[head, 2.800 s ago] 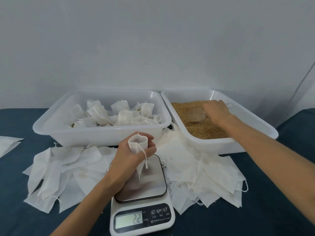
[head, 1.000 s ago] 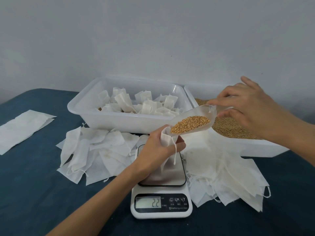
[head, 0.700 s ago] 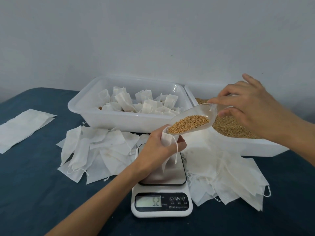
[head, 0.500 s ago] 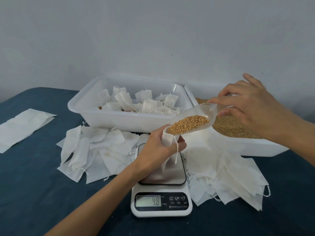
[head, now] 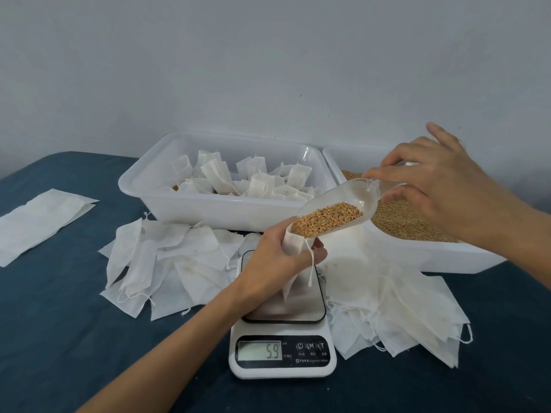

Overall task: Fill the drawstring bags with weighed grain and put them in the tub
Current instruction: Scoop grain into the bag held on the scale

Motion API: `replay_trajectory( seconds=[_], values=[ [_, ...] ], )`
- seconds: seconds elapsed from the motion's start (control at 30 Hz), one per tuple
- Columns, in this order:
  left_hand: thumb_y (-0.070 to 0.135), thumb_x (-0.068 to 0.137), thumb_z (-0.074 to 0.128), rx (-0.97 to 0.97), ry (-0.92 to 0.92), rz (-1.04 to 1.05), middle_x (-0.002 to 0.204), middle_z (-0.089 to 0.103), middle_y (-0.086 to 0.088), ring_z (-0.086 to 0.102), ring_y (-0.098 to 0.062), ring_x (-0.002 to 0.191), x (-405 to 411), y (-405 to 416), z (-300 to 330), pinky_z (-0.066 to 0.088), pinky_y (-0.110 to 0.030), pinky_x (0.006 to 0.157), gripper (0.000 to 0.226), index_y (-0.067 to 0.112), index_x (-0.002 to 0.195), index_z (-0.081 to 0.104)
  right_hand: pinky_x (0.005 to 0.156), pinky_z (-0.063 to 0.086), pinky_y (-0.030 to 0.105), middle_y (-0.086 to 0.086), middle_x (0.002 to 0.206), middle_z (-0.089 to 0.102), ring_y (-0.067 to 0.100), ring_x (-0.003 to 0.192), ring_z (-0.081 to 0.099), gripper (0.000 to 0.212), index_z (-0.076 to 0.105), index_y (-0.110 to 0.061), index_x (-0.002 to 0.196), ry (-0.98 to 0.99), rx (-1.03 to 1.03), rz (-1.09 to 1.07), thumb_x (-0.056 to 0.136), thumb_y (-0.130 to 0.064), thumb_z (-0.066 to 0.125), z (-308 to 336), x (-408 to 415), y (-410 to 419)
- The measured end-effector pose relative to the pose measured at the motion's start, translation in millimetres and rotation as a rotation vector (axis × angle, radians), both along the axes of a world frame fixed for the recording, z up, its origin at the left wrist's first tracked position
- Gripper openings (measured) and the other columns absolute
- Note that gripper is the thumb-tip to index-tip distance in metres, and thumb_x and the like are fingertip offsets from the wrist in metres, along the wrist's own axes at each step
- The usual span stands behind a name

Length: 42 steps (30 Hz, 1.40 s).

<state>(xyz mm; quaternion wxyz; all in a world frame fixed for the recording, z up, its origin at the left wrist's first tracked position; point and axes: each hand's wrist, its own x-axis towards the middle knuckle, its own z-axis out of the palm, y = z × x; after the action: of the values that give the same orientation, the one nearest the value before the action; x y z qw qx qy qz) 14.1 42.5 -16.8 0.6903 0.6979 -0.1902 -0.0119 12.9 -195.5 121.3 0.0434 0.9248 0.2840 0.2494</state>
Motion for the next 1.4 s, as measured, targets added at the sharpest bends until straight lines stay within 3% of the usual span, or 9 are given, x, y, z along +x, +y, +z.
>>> replay_trajectory(
  seconds=[0.4, 0.63, 0.83, 0.97, 1.23, 1.4],
  values=[
    [0.004, 0.089, 0.079, -0.017, 0.0, -0.008, 0.092, 0.076, -0.001, 0.069, -0.004, 0.082, -1.9, 0.1, 1.8, 0.05, -0.012, 0.075, 0.02, 0.021, 0.095, 0.069, 0.119, 0.02, 0.063, 0.012, 0.101, 0.068, 0.039, 0.099, 0.063, 0.035, 0.076, -0.012, 0.117, 0.012, 0.007, -0.011, 0.083, -0.003, 0.078, -1.1, -0.5, 0.1],
    [0.007, 0.089, 0.079, -0.007, -0.017, -0.007, 0.091, 0.076, 0.004, 0.069, -0.003, 0.082, -1.4, -0.4, 0.6, 0.048, -0.009, 0.076, 0.019, 0.02, 0.099, 0.07, 0.119, 0.02, 0.061, 0.012, 0.101, 0.068, 0.039, 0.1, 0.063, 0.034, 0.075, -0.011, 0.116, 0.012, 0.012, -0.012, 0.083, -0.003, 0.077, -1.8, -0.5, -1.1],
    [0.019, 0.086, 0.08, 0.02, -0.005, 0.006, 0.098, 0.077, 0.005, 0.071, -0.008, 0.092, 0.2, -0.5, -0.9, 0.049, -0.016, 0.084, 0.026, 0.023, 0.109, 0.07, 0.119, 0.02, 0.061, 0.011, 0.102, 0.068, 0.04, 0.101, 0.062, 0.034, 0.075, -0.011, 0.117, 0.013, 0.014, -0.013, 0.084, -0.003, 0.077, -2.0, -0.3, -1.2],
    [0.011, 0.089, 0.079, 0.013, -0.02, -0.002, 0.096, 0.077, 0.005, 0.071, -0.006, 0.088, 0.3, -0.8, -1.1, 0.049, -0.01, 0.08, 0.023, 0.022, 0.107, 0.07, 0.119, 0.02, 0.061, 0.012, 0.102, 0.068, 0.04, 0.101, 0.062, 0.034, 0.075, -0.011, 0.117, 0.006, 0.016, -0.012, 0.084, -0.002, 0.077, -2.1, 0.1, -1.9],
    [0.015, 0.089, 0.082, 0.015, 0.003, 0.011, 0.099, 0.077, 0.01, 0.07, -0.002, 0.09, 1.3, 0.2, -2.4, 0.047, -0.008, 0.078, 0.029, 0.022, 0.114, 0.07, 0.119, 0.019, 0.061, 0.012, 0.102, 0.068, 0.04, 0.101, 0.063, 0.035, 0.076, -0.012, 0.116, -0.006, 0.019, -0.007, 0.083, -0.003, 0.078, -2.8, 1.6, -2.5],
    [0.014, 0.089, 0.081, 0.009, -0.001, 0.003, 0.095, 0.077, 0.011, 0.07, -0.001, 0.085, 1.5, 1.4, -2.4, 0.048, -0.009, 0.075, 0.025, 0.025, 0.108, 0.07, 0.119, 0.02, 0.063, 0.012, 0.102, 0.068, 0.039, 0.1, 0.063, 0.036, 0.076, -0.012, 0.116, -0.015, 0.017, 0.0, 0.081, -0.001, 0.079, -3.9, 2.1, -3.4]
  ],
)
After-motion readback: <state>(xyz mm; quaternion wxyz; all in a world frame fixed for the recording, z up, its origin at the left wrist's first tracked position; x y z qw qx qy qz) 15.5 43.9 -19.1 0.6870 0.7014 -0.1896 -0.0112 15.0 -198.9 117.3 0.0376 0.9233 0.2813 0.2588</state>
